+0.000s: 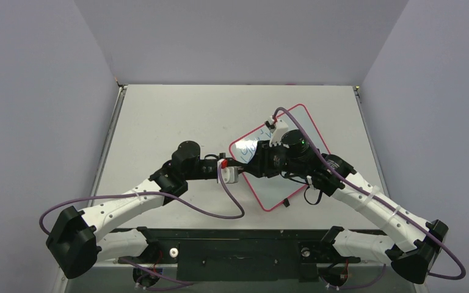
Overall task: Write a sentence on the whiteboard
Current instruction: Pass from the left arm to the right
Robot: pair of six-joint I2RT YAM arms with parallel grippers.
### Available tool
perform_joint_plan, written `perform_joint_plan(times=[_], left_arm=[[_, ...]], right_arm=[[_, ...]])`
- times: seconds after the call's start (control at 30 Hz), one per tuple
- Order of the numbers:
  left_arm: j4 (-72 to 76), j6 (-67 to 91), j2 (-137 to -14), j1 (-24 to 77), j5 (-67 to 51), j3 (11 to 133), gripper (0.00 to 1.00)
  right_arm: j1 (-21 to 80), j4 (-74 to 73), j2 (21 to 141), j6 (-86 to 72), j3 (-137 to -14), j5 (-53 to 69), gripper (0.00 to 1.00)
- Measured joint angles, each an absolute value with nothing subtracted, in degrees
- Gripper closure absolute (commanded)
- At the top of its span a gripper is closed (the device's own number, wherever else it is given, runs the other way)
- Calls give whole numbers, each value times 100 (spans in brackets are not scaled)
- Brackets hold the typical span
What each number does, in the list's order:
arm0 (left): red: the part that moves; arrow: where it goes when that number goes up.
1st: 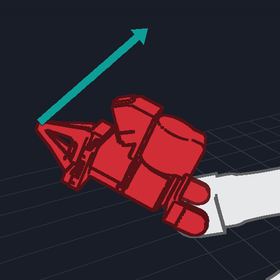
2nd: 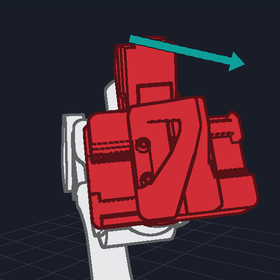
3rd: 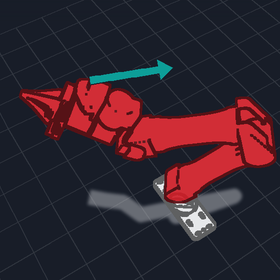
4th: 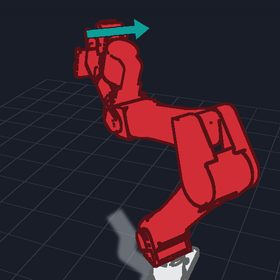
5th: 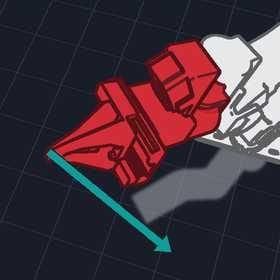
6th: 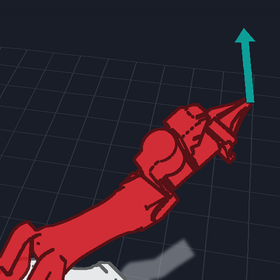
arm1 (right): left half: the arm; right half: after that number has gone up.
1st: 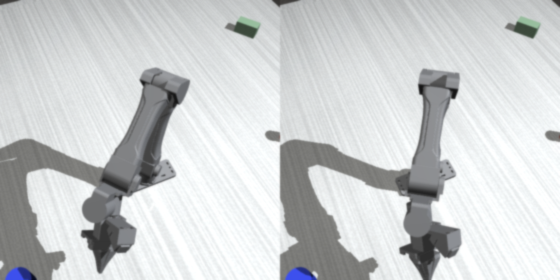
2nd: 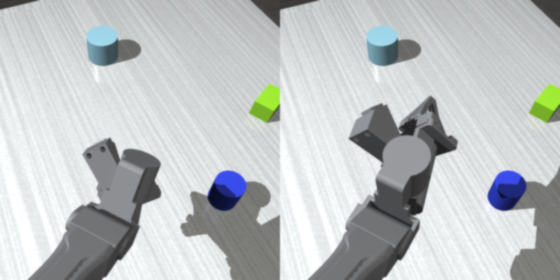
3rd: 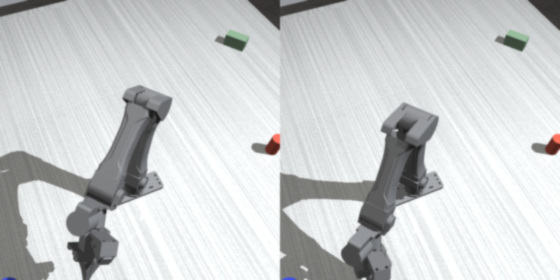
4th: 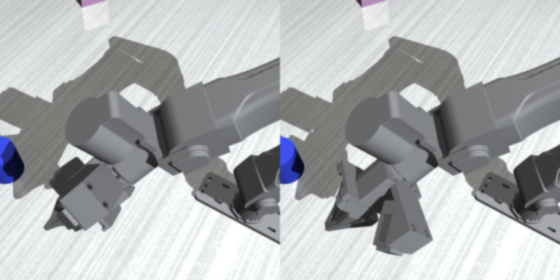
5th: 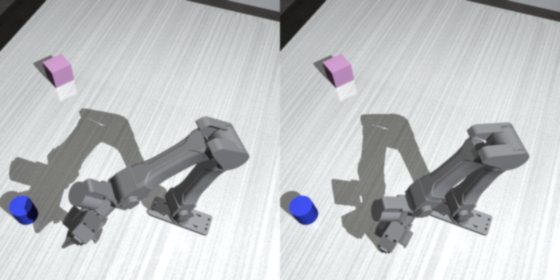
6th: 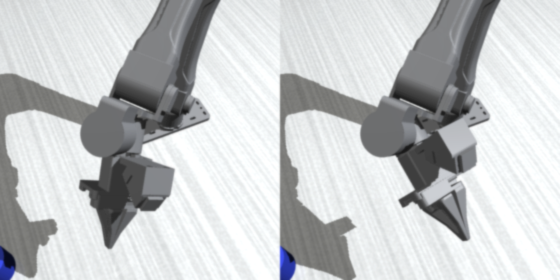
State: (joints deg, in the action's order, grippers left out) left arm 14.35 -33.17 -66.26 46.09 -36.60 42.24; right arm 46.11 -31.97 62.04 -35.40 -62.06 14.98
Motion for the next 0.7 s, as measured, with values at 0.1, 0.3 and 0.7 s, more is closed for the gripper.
perform_joint_plan(times=[0.1, 0.3, 0.7], left_arm=[[1507, -3253, -6626, 4609, -3649, 4191, 100], [1632, -3105, -6626, 4606, -3616, 4178, 100], [1907, -2814, -6613, 4617, -3404, 4106, 54]], right_arm=[[4611, -3146, 6204, -3562, -6206, 1452, 73], [4611, -3065, 6208, -3607, -6206, 1243, 86], [4619, -3006, 6248, -3664, -6206, 1007, 100]])
